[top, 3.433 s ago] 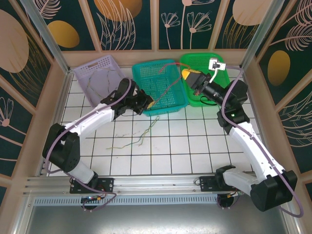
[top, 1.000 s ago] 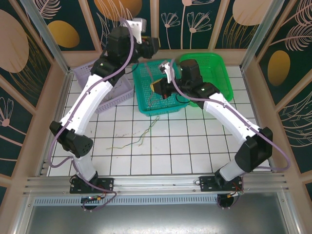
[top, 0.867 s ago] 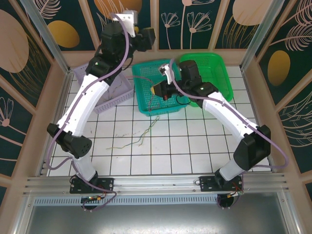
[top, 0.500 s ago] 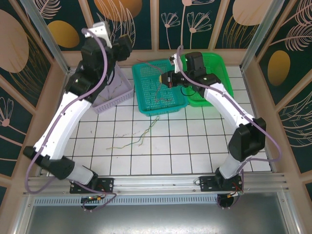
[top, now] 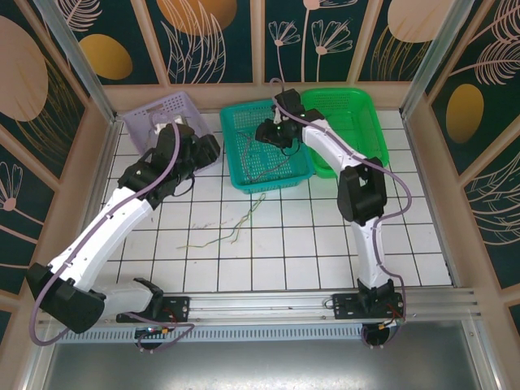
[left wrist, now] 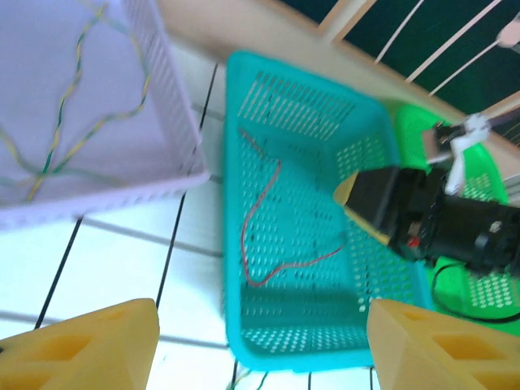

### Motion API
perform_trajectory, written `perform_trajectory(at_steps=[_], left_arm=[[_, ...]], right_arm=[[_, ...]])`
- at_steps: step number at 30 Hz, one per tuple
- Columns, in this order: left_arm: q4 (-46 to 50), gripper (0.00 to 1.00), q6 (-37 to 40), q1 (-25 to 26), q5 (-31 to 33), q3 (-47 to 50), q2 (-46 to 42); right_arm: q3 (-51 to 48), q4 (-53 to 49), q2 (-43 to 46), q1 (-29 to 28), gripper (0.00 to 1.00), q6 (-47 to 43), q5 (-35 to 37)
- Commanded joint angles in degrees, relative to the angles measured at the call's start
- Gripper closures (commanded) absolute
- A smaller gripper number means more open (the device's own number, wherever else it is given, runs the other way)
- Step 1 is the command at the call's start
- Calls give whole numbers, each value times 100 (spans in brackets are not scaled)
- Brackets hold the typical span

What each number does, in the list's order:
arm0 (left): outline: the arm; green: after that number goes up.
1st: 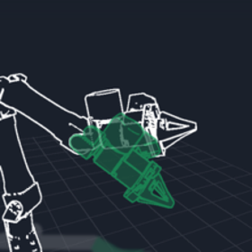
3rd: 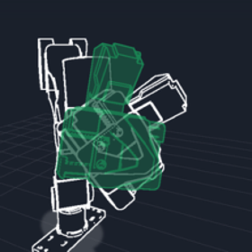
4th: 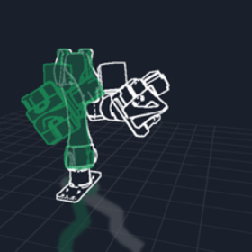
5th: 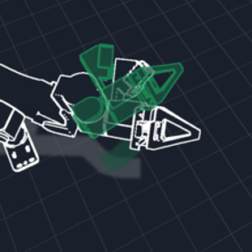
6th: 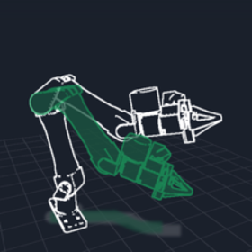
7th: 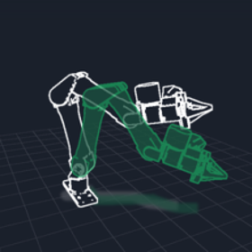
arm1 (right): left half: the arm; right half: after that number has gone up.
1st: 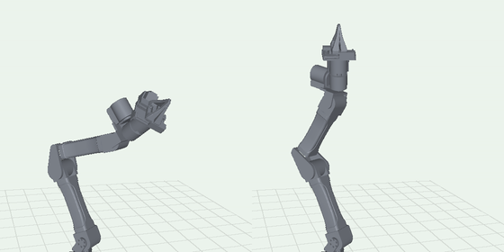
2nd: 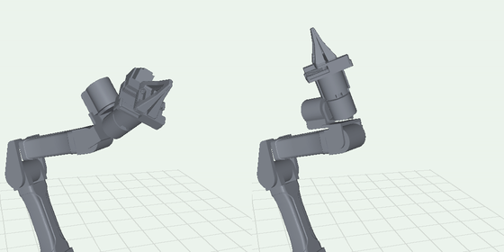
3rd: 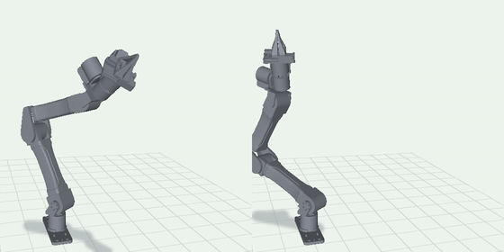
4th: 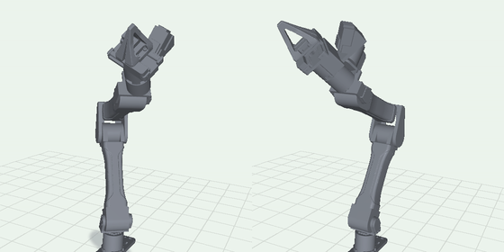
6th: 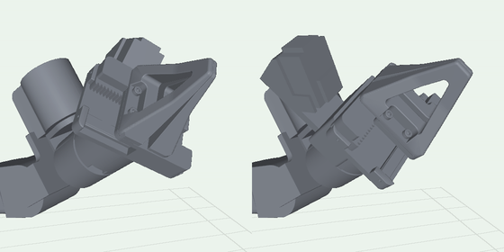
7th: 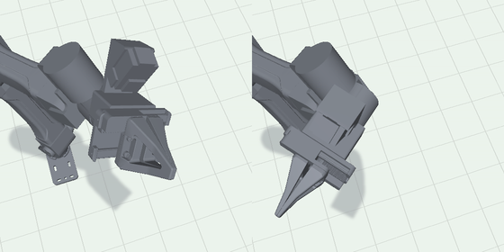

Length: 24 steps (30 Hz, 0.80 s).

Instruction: Untangle the cables

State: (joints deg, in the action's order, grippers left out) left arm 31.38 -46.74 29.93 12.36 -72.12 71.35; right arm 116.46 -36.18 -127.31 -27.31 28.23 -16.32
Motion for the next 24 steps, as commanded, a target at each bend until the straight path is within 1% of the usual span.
perform_trajectory(at_steps=[1,4,6,7,9,10,12,14,15,17,19,21,24], left_arm=[[704,32,-714,-3,-179,456,-263],[716,32,-1261,4,-539,1137,-429],[550,33,-1719,6,-807,1596,-596],[408,33,-2031,12,-932,2051,-701],[114,36,-2596,8,-1129,2658,-984],[-77,38,-2839,11,-1236,2954,-1119],[-377,41,-3222,12,-1414,3429,-1314],[-559,44,-3373,5,-1495,3715,-1391],[-551,46,-3394,12,-1476,3787,-1385],[-572,50,-3329,10,-1442,3853,-1333],[-554,55,-3195,12,-1418,3836,-1242],[-527,57,-3127,11,-1430,3842,-1156],[-535,59,-3054,5,-1444,3906,-1132]], right_arm=[[381,-196,473,-55,53,314,470],[-46,-7,1031,-99,53,357,693],[-636,253,1564,-168,53,431,954],[-1092,467,1919,-216,54,539,1047],[-2057,975,2636,-296,56,904,1087],[-2734,1298,3027,-367,57,1149,1043],[-3806,1858,3655,-582,57,1712,860],[-4708,2238,4060,-879,57,2261,561],[-5068,2366,4184,-1061,57,2485,410],[-5473,2424,4242,-1531,57,2584,278],[-5642,2149,4114,-1958,54,2465,303],[-5859,2154,3921,-2204,53,2560,89],[-6142,2738,3694,-2586,53,3112,-100]])
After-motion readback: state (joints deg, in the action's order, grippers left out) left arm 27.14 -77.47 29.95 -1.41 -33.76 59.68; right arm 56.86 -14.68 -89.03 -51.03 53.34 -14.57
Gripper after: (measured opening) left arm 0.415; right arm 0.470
